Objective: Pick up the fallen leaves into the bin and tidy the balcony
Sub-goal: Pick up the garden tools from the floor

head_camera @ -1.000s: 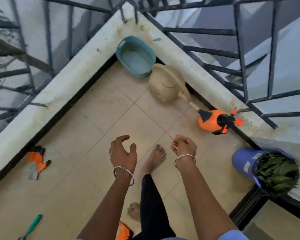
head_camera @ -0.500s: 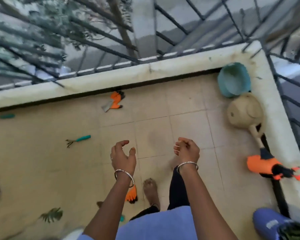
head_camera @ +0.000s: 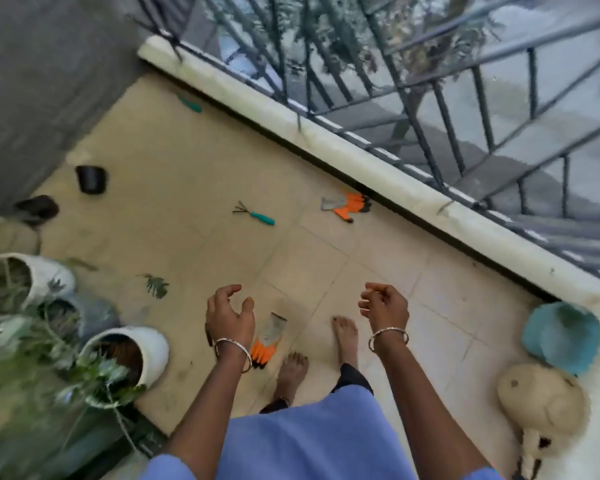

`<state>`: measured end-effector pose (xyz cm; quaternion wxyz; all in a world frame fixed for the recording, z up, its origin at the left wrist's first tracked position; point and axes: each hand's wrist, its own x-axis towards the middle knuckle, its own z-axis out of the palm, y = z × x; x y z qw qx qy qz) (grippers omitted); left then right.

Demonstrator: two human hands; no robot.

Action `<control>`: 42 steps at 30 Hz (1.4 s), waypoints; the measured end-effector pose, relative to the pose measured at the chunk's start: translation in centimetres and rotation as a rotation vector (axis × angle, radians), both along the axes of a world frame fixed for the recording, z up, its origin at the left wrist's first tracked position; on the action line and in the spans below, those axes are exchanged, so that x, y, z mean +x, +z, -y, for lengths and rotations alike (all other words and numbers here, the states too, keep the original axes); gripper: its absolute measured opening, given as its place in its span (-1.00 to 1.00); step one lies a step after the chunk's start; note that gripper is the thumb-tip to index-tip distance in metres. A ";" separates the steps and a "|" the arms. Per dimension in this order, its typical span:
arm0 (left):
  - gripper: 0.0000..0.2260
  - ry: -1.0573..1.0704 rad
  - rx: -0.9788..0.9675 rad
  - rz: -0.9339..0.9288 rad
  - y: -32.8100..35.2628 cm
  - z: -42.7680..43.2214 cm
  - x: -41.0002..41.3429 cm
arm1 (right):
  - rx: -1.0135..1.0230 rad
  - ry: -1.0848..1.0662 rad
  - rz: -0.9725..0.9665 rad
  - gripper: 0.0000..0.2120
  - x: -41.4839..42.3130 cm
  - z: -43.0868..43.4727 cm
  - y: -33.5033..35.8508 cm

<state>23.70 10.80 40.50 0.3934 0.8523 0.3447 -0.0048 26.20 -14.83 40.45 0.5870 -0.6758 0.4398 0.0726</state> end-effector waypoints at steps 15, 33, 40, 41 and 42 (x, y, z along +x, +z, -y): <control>-0.75 0.602 -0.093 0.129 3.7 -0.9 0.6 | -0.067 0.764 0.055 -0.80 16.2 -6.5 2.9; -0.73 0.753 -0.097 -0.013 -13.9 -12.2 14.2 | -0.177 1.030 -0.256 -0.80 32.3 -21.8 -20.3; -0.74 0.833 -0.174 -0.077 -22.4 -14.0 19.4 | -0.349 1.279 -0.454 -0.88 36.3 -24.8 -34.5; -0.75 0.847 -0.182 -0.088 -23.6 -14.0 20.2 | -0.386 1.304 -0.469 -0.88 37.0 -24.7 -37.3; -0.76 0.858 -0.196 -0.100 -24.6 -13.9 20.8 | -0.427 1.327 -0.474 -0.89 37.6 -25.0 -38.9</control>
